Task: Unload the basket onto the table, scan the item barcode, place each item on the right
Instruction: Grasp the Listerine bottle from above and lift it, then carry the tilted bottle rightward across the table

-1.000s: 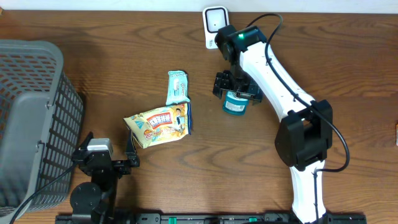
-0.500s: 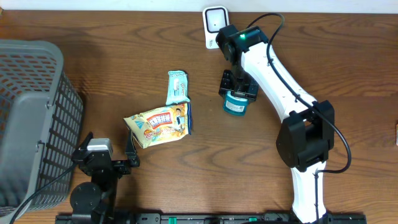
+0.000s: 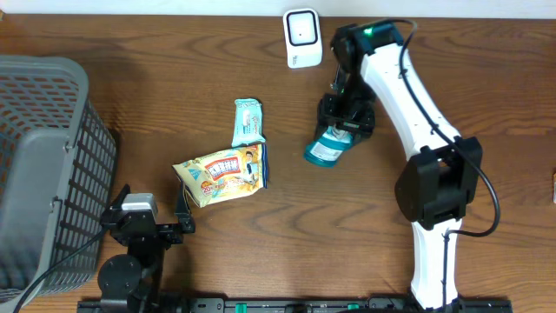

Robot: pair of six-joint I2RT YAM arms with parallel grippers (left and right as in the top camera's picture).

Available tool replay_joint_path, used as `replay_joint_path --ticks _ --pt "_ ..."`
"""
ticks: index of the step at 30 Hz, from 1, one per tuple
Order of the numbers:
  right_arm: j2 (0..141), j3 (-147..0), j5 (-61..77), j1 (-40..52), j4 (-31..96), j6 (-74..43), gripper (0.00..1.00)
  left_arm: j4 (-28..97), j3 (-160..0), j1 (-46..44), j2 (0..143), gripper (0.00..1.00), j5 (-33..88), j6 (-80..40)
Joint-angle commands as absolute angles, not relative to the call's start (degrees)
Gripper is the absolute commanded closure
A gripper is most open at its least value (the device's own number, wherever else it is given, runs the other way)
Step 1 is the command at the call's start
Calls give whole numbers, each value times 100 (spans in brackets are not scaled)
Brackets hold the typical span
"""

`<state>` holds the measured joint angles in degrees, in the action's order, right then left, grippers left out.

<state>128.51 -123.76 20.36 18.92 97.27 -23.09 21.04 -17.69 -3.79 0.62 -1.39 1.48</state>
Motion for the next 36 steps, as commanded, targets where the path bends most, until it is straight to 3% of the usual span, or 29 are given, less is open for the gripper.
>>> replay_joint_path --ticks 1,13,36 --pt "12667 -12558 3175 1793 9736 -1599 53 2097 -1767 -355 30 2 -60 119" --pt "11769 -12390 4508 1874 9736 -1149 48 2097 -1767 -355 30 2 -60 119" --pt "8678 -10044 3741 1868 9730 -1225 50 2097 -1767 -355 30 2 -60 119"
